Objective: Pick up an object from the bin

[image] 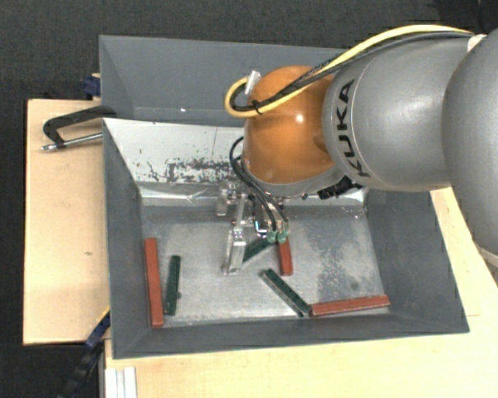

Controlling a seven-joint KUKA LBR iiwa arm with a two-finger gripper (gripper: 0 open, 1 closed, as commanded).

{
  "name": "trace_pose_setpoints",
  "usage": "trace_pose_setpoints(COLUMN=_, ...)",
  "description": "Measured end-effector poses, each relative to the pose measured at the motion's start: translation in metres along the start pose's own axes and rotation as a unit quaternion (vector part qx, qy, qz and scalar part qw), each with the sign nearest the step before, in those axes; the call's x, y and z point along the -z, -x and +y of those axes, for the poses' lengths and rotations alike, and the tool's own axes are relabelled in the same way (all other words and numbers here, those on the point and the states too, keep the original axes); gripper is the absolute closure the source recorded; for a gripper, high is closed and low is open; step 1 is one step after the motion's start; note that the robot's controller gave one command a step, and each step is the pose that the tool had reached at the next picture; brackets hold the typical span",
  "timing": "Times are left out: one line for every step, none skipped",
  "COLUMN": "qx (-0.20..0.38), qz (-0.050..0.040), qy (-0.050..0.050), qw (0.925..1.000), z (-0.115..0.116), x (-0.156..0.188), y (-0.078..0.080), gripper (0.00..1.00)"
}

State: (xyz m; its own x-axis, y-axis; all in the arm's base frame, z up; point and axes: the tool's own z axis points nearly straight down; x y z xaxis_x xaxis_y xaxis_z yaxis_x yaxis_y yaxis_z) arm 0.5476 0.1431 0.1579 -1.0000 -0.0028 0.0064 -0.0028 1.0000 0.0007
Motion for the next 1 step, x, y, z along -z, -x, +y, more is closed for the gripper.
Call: trace_pose_setpoints(qx=-0.001, qz=-0.004, qy=0.001, qw=1.0, z=-0.0006, x=0.0043, y=0.002, gripper=0.0)
